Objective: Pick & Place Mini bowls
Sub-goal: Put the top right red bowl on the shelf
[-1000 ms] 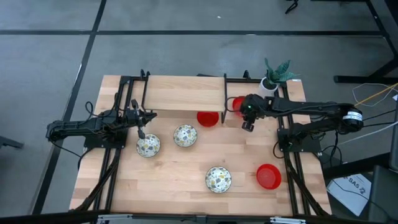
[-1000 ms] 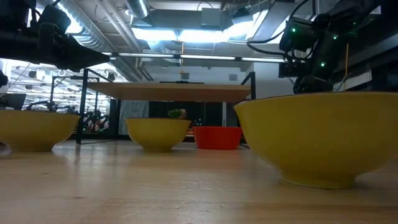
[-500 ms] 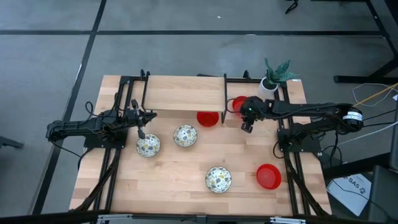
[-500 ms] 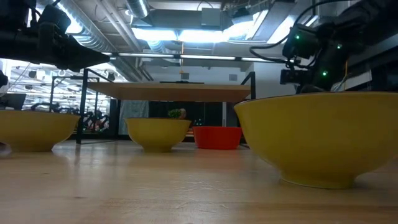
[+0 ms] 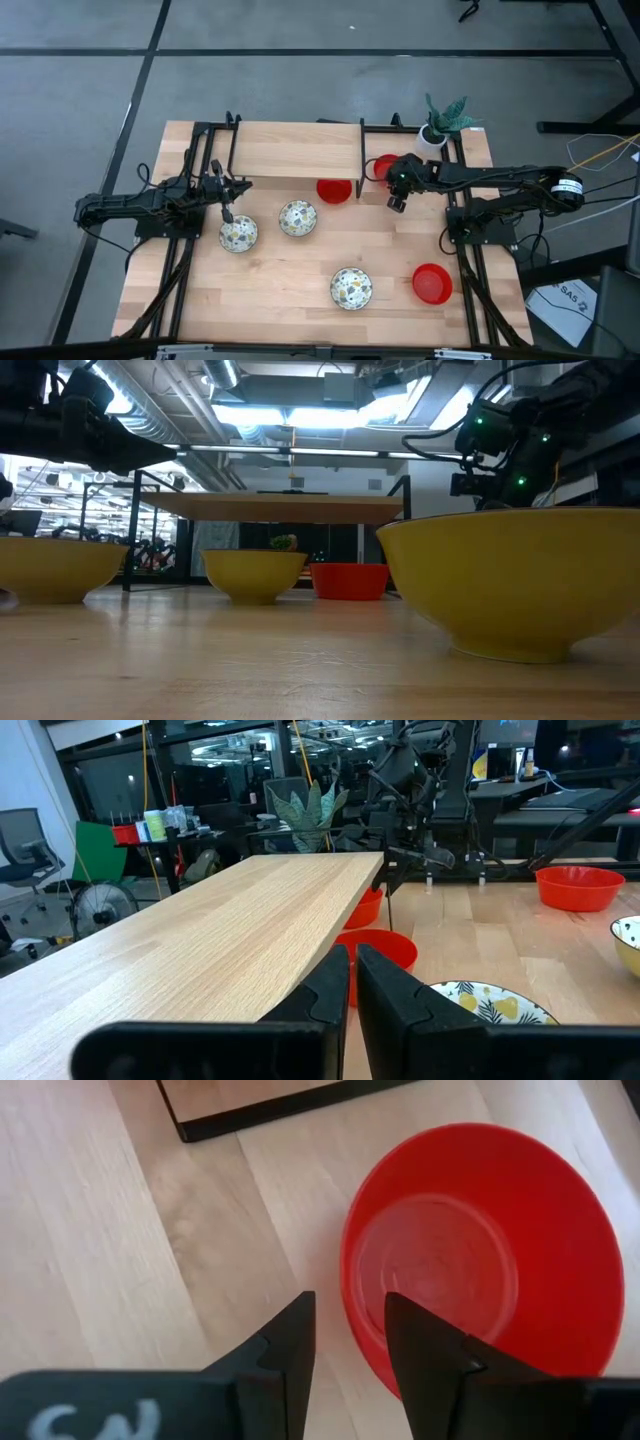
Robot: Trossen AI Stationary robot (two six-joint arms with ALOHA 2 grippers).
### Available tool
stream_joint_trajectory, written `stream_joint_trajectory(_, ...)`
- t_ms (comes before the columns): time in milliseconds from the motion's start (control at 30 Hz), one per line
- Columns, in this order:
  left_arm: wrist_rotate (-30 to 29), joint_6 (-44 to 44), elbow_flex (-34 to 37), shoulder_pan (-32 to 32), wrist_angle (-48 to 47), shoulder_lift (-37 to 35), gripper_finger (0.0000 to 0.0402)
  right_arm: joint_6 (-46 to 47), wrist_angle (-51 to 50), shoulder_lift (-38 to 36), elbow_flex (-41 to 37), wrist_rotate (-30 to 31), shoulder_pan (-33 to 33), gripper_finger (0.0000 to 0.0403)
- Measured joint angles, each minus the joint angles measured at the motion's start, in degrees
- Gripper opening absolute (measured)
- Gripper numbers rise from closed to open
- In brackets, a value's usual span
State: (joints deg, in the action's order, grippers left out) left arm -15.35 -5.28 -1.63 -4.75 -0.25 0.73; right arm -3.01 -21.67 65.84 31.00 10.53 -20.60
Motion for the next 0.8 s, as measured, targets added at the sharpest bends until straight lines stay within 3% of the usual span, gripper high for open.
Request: stream_joint_trajectory(800,0.0,0.0,0.0,0.0,0.0,0.0,0.0016,-1.1,-0.3,0.0,0.0,0.4,0.0,0.0122)
